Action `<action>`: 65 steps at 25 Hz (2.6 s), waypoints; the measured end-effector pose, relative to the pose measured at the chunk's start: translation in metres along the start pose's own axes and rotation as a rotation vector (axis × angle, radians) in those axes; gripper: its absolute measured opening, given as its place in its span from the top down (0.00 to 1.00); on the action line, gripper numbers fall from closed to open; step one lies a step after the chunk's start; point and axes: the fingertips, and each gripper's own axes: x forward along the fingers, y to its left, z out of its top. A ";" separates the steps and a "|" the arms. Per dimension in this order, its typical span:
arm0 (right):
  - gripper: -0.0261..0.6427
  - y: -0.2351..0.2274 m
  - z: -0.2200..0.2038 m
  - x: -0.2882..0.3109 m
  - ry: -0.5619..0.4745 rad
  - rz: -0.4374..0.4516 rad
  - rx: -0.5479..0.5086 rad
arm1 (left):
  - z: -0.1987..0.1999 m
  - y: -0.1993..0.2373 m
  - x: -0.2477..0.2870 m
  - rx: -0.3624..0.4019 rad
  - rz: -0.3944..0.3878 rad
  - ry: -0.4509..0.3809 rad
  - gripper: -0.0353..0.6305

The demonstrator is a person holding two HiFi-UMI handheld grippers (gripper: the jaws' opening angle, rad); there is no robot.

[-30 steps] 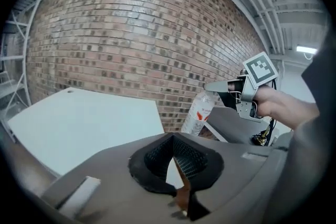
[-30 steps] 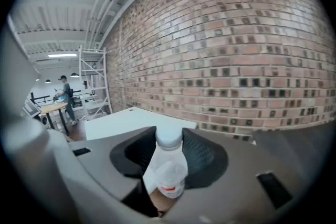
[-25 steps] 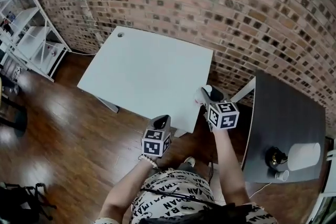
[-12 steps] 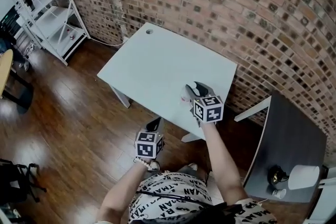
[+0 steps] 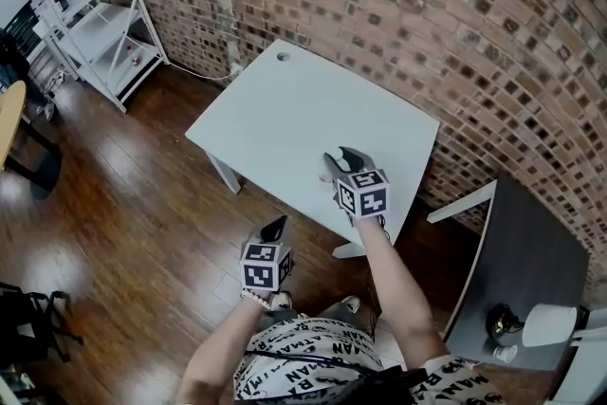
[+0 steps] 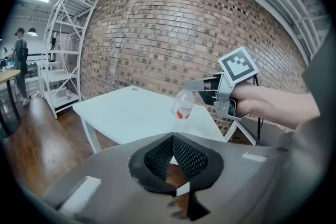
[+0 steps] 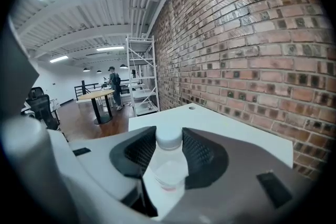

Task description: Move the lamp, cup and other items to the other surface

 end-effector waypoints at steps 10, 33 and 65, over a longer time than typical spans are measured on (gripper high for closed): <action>0.70 0.010 -0.003 0.002 0.006 -0.033 -0.027 | -0.005 0.007 -0.008 -0.008 -0.015 0.003 0.94; 0.58 -0.044 -0.072 -0.158 -0.038 -0.341 0.225 | 0.008 -0.072 0.014 0.093 -0.270 0.011 0.94; 0.58 -0.106 -0.319 -0.630 -0.152 -1.150 0.639 | -0.120 -0.515 -0.016 0.474 -0.995 0.170 0.94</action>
